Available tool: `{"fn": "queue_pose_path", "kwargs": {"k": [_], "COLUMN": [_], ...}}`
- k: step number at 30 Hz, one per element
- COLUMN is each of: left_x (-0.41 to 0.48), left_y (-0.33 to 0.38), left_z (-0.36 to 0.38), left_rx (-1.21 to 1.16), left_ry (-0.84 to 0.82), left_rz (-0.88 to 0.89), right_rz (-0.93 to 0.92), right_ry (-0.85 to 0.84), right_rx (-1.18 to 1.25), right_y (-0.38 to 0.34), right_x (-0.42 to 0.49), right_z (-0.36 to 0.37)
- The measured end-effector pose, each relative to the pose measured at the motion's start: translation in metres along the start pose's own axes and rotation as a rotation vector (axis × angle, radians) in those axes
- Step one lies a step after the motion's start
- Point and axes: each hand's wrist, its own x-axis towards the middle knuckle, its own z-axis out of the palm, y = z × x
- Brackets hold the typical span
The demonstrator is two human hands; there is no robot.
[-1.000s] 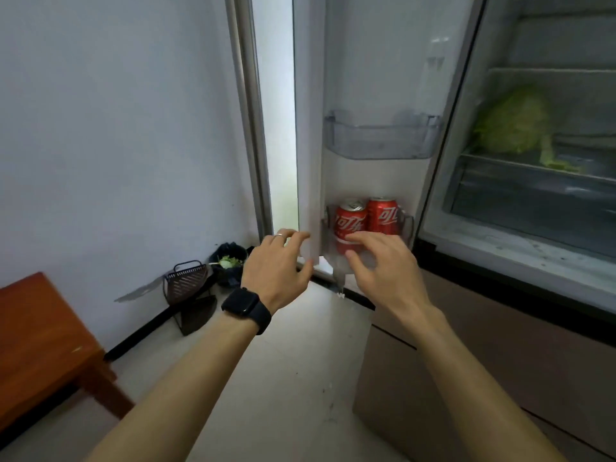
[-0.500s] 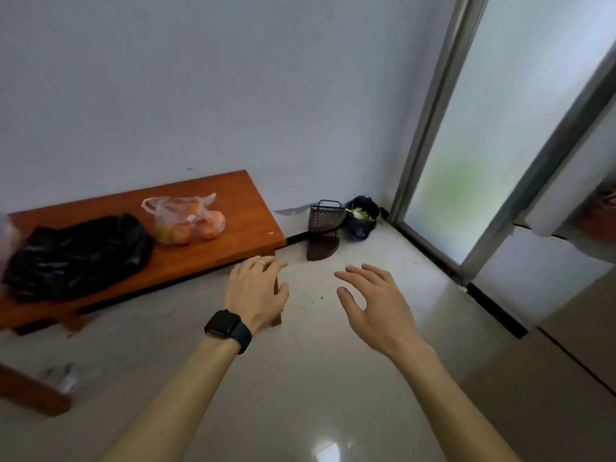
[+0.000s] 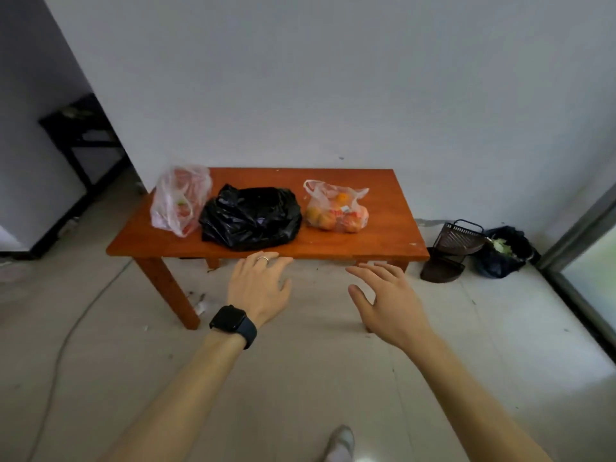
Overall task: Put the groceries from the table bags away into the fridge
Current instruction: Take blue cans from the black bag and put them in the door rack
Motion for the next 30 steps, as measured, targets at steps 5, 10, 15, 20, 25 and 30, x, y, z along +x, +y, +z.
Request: {"fn": "queue_pose_path", "kwargs": {"k": [5,10,15,20,25,30], "left_x": [0.052,0.119,0.185,0.244,0.296,0.366], "left_y": [-0.054,-0.097,-0.138,-0.175,-0.212,-0.249], "left_z": [0.002,0.005,0.014,0.034,0.061,0.096], "left_rx": [0.026,0.036,0.061,0.066,0.072,0.082], "left_ry": [0.025,0.005,-0.06,-0.163,-0.267,-0.38], "left_rz": [-0.063,-0.108,-0.124,-0.135,-0.122,-0.017], "right_rz": [-0.071,-0.116,-0.126,-0.123,-0.088,-0.024], "right_ry": [-0.019,-0.04,-0.062,-0.148,-0.265,-0.384], "right_rx": [0.026,0.058,0.098,0.14,0.146,0.146], "right_y": [-0.019,-0.029,-0.035,-0.035,-0.039,-0.043], "right_x": [0.079,0.166,0.244,0.313,0.368,0.42], "right_z": [0.032,0.059,0.087,0.12,0.153,0.197]}}
